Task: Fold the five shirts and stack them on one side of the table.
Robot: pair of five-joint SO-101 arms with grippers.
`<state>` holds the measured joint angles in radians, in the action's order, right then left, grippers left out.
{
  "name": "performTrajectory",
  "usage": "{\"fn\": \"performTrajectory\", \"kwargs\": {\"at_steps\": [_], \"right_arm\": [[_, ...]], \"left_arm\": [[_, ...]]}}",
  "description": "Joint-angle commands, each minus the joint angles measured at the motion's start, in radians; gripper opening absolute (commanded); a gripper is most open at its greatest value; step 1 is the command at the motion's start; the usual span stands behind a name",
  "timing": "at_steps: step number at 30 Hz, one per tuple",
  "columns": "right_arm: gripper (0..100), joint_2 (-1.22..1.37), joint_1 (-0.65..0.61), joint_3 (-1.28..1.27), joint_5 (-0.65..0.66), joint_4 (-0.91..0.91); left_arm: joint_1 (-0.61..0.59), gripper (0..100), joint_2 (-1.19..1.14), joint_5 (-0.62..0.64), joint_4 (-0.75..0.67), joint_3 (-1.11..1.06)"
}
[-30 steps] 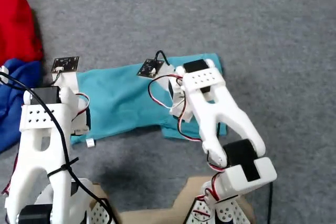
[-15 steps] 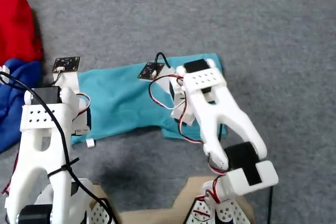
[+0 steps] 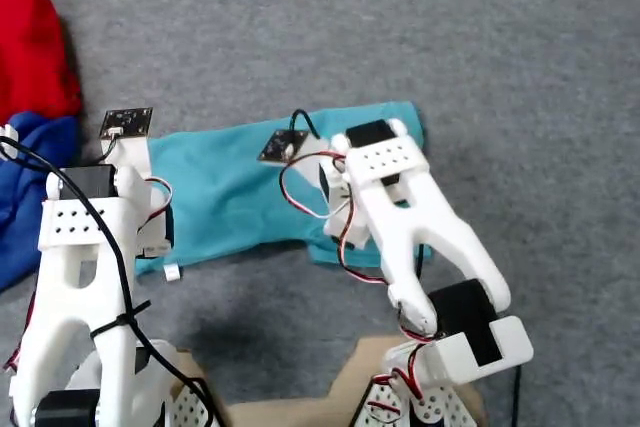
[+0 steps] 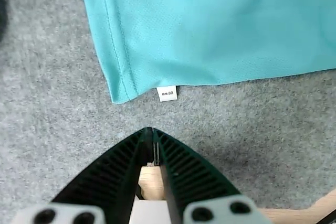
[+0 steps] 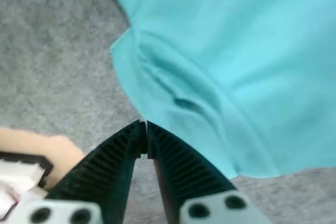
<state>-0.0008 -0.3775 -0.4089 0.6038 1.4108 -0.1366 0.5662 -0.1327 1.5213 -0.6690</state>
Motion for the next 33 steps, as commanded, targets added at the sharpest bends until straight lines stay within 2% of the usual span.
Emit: {"fn": "performTrajectory", "kwargs": {"at_steps": [1,6,11,19,26,33], "right_arm": [[1.9,-0.039,-0.007,0.117,0.018,-0.014],[1.9,-0.012,0.013,0.202,0.020,-0.037],[1.9,0.140,0.064,0.206,0.020,-0.103],[1.9,0.188,0.064,0.203,0.020,-0.077],[1.9,0.183,0.018,0.170,0.021,-0.032],[1.9,0.071,-0.042,0.010,0.015,-0.055]], "left_arm": [[0.003,2,0.022,-0.008,-0.006,0.000],[0.003,2,0.022,-0.005,-0.005,0.000],[0.002,2,0.022,-0.002,-0.005,-0.002],[0.002,2,0.022,-0.003,-0.003,-0.002],[0.002,2,0.022,-0.006,-0.009,0.000],[0.002,2,0.022,-0.008,-0.009,0.000]]}}
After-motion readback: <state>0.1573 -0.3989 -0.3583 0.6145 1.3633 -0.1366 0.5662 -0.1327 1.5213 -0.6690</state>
